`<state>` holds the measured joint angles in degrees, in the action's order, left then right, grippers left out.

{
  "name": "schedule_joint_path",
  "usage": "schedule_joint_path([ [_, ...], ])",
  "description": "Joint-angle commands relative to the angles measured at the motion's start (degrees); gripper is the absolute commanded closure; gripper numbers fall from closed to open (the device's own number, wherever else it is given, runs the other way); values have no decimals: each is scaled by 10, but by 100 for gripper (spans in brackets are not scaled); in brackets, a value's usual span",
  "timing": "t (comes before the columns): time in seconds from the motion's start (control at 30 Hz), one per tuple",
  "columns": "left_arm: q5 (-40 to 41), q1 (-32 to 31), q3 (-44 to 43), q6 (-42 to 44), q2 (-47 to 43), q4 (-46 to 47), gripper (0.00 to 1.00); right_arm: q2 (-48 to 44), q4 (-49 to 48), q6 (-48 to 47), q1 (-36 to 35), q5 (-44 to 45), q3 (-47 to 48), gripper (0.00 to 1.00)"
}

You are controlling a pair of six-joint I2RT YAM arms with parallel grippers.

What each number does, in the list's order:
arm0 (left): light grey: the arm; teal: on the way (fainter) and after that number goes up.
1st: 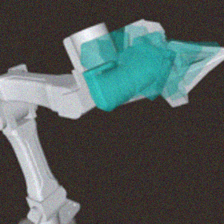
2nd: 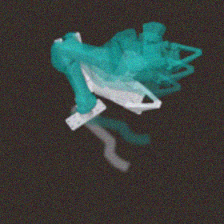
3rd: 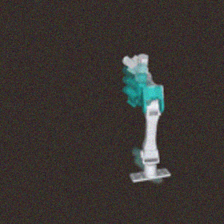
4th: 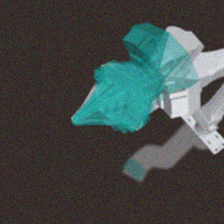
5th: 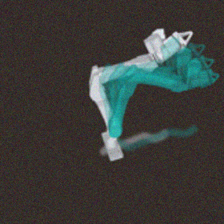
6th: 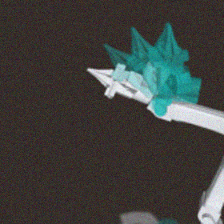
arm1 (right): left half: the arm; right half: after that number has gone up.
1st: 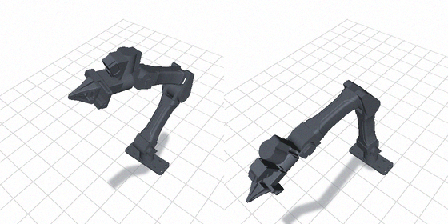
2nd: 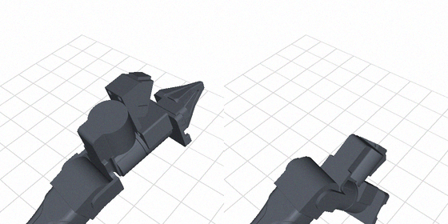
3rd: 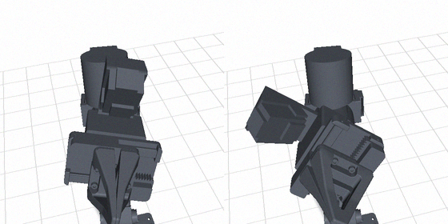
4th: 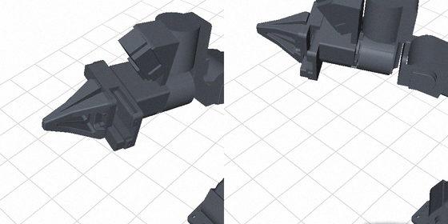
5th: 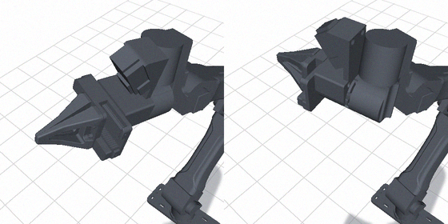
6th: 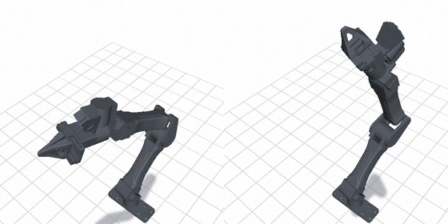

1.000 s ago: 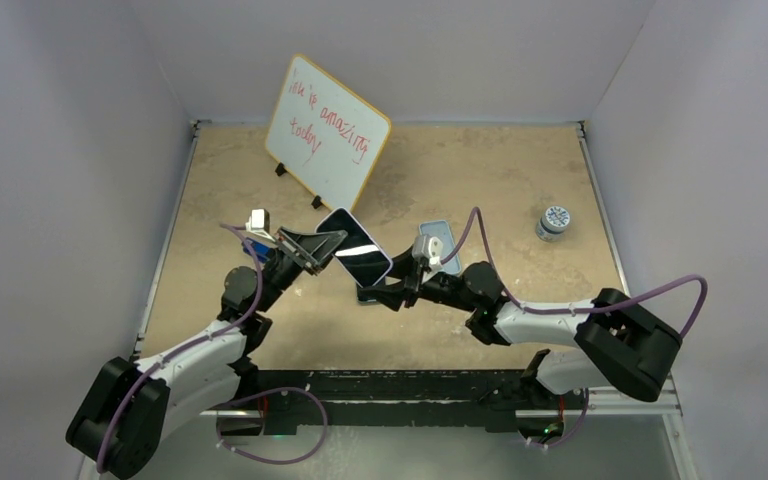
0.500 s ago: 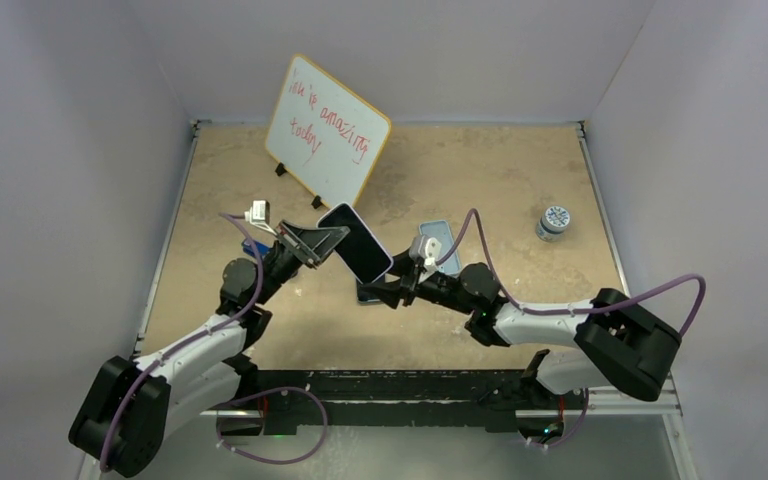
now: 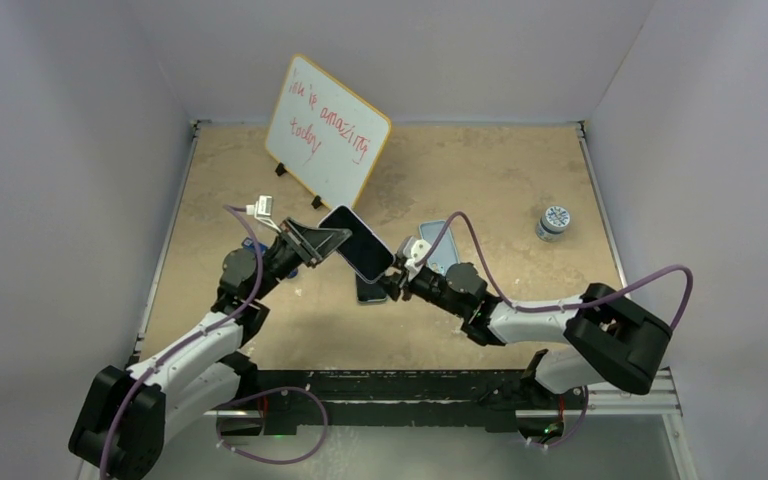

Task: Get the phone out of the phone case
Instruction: Remove the phone from the phone case.

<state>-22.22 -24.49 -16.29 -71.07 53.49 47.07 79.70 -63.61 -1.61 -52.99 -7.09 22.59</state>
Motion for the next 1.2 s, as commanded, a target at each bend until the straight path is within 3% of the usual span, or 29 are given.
schedule_joint_path([
  [0.0,-101,-6,-10,-58,0,-8,100,5,-7,-41,31,172,38,100],
  [0.13,-116,17,-22,-34,-2,-34,100,-10,32,1,32,127,42,100],
  [0.27,-134,51,-59,47,-15,-128,100,-47,90,35,32,73,42,94],
  [0.6,-180,94,-210,315,3,-375,100,-154,256,54,35,-71,30,63],
  [0.77,-237,95,-286,430,28,-457,100,-197,292,40,37,-157,29,48],
  [0.97,-314,95,-353,563,53,-556,100,-202,317,10,37,-201,49,45],
  [1.17,-394,95,-361,615,54,-560,100,-180,329,-33,37,-217,75,44],
])
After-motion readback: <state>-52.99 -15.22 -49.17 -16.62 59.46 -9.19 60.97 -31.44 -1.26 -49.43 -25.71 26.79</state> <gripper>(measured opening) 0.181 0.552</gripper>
